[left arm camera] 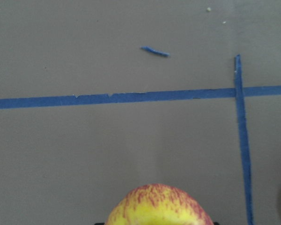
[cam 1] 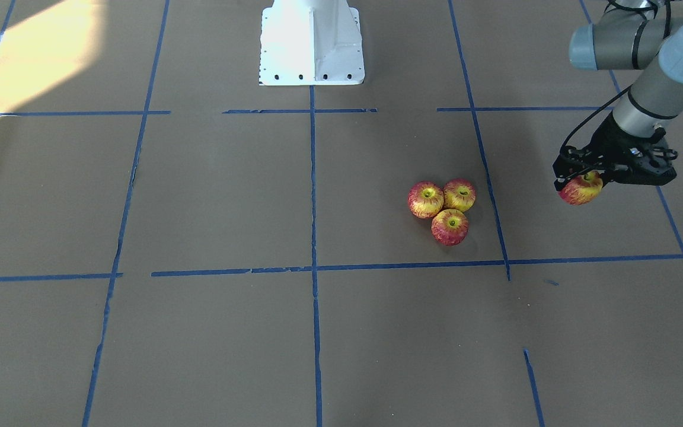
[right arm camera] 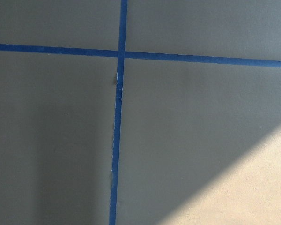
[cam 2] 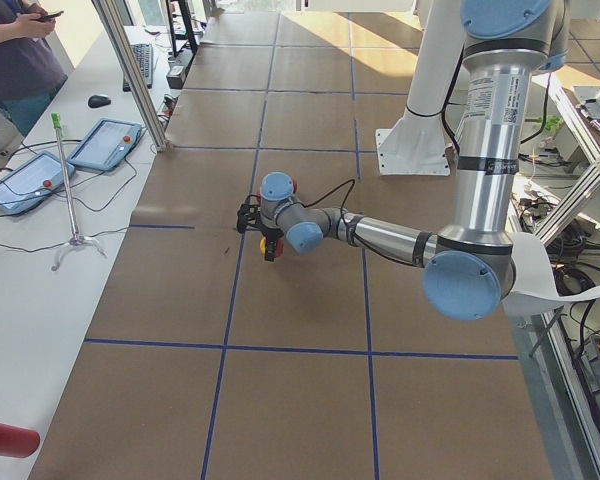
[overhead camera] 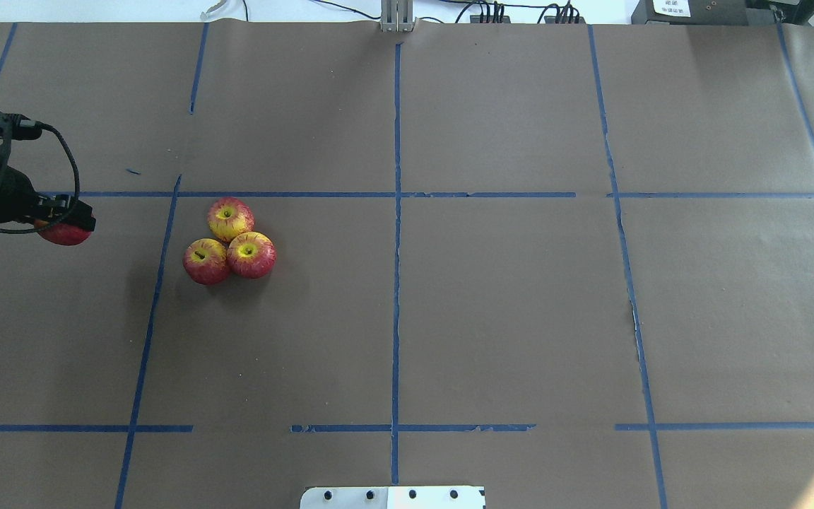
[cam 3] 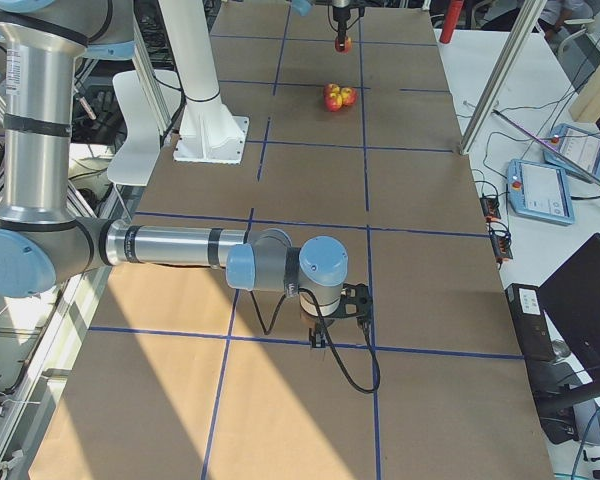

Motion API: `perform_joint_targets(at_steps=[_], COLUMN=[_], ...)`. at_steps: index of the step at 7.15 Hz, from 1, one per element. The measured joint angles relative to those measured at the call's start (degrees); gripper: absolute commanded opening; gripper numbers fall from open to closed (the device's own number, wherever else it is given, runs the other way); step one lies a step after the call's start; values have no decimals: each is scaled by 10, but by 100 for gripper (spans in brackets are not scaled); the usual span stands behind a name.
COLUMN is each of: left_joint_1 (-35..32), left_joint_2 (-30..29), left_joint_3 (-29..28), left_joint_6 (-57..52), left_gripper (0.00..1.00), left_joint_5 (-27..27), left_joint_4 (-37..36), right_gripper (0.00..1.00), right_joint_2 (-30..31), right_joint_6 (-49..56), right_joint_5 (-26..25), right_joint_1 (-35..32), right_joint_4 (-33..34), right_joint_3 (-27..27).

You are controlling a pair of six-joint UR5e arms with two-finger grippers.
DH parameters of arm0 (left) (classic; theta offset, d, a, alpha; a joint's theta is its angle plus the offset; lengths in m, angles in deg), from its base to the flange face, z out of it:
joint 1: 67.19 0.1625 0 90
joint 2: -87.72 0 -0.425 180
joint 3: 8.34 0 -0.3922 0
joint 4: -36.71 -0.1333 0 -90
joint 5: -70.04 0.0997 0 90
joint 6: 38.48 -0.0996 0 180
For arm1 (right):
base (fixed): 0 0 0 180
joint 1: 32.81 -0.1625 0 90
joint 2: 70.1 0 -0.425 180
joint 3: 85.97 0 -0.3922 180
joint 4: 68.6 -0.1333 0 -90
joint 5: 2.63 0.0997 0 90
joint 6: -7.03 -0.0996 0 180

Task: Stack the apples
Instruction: 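Lift the apple with the left gripper and carry it toward the three-apple cluster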

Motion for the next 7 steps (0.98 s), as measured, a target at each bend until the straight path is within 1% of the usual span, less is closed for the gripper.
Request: perform_joint_targets(at_steps=[1, 2, 3, 5, 7], left_joint_1=[-9, -7, 11, 62, 111], left_joint_2=[-14, -34, -58, -119, -155], left_joint_3=[28, 38, 36, 2, -25], left_joint_6=[-4, 14, 51, 133, 191], left_gripper=[11, 11, 10, 10, 10], left_joint_5=[1, 2, 3, 18, 33], left_joint_4=[-49, -75, -85, -89, -87], right_gripper=[100, 100, 100, 100, 100], right_joint_2=[0, 0, 0, 0, 0], right_joint_6=[0, 0, 0, 0, 0], right_joint_5=[0, 0, 0, 0, 0], right_joint_1=[0, 0, 0, 0, 0], right_joint_4=[0, 0, 0, 0, 0], right_joint_3=[0, 0, 0, 0, 0])
